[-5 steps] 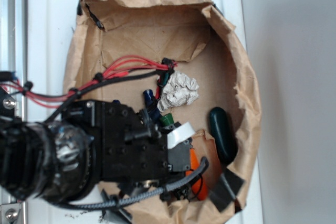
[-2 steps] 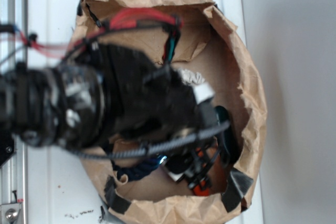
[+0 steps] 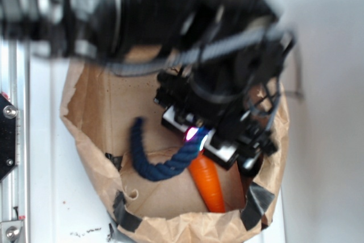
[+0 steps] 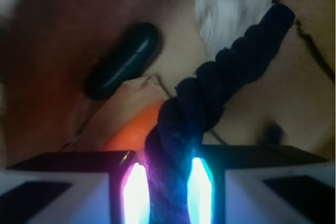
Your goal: Grab the blue rope.
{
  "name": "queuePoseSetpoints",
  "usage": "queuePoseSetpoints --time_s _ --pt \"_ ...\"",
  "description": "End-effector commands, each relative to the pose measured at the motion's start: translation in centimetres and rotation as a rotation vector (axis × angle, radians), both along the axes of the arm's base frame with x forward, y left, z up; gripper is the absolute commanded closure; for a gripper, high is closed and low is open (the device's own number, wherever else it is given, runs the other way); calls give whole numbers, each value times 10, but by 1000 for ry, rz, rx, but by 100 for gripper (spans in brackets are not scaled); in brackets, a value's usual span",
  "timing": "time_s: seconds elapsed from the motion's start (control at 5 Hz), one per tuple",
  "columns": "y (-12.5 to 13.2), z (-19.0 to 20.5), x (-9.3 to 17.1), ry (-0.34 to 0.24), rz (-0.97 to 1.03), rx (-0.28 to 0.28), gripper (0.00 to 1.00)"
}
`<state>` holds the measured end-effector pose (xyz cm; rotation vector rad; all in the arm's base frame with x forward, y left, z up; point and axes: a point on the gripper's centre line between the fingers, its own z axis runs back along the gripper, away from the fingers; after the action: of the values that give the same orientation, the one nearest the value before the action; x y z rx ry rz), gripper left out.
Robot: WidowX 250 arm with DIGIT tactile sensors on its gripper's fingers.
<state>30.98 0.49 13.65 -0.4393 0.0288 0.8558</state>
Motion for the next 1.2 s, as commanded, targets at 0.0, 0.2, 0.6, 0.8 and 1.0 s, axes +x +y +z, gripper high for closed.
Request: queuePoseSetpoints --time_s 0.0,0.2,0.6,0.8,1.0 --pt "30 69 -19 -212 9 77 100" --pt "33 77 -29 -314 60 121 100" --pt "32 90 -24 -248 126 283 100" --pt "28 89 -28 -176 111 407 100" --pt "21 86 -36 -166 87 463 100"
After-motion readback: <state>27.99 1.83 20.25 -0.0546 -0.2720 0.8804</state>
